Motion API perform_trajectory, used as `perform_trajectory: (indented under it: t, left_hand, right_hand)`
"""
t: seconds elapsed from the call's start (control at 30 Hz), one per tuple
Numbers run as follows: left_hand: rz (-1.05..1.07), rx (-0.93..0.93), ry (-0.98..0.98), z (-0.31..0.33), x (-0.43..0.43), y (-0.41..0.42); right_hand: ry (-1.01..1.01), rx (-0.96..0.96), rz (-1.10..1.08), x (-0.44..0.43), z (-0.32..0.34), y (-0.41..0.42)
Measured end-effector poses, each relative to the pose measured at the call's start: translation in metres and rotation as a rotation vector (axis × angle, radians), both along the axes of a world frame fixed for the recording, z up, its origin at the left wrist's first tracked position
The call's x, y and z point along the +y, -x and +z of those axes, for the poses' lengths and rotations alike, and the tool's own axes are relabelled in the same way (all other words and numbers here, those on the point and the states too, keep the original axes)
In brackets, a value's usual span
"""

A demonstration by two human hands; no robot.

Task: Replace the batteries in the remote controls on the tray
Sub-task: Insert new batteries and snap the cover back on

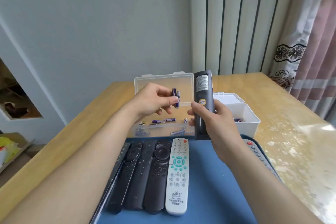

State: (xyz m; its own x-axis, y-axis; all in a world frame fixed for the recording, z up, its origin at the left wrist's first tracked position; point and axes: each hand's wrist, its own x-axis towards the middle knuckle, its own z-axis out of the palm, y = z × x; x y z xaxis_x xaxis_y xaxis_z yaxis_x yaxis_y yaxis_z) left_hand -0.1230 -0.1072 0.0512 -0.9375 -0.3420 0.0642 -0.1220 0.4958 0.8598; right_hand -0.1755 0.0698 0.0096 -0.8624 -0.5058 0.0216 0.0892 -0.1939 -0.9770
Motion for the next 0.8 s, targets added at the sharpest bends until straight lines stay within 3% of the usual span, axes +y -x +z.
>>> perform_trajectory:
  t: [0.07,0.17,0.37,0.57,0.7,0.8]
  left_hand:
    - [0.011,0.133,-0.324,0.003,0.016,-0.017]
    - [0.014,0.240,-0.531,0.005,0.041,-0.039]
    - [0.091,0.412,-0.475,0.011,0.073,-0.087]
    - [0.168,0.434,-0.478,-0.006,0.105,-0.119]
    - [0.178,0.396,-0.461,-0.018,0.116,-0.125]
    - [0.190,0.364,-0.535,-0.029,0.130,-0.129]
  right_hand:
    - [0.045,-0.014,0.060,0.001,0.007,-0.002]
    - [0.097,-0.015,0.165,0.004,0.019,-0.008]
    - [0.106,0.143,0.266,0.019,0.037,-0.042]
    - [-0.023,0.379,0.173,0.042,0.036,-0.080]
    - [-0.041,0.353,0.130,0.053,0.028,-0.091]
    - [-0.029,0.173,0.103,0.067,0.017,-0.096]
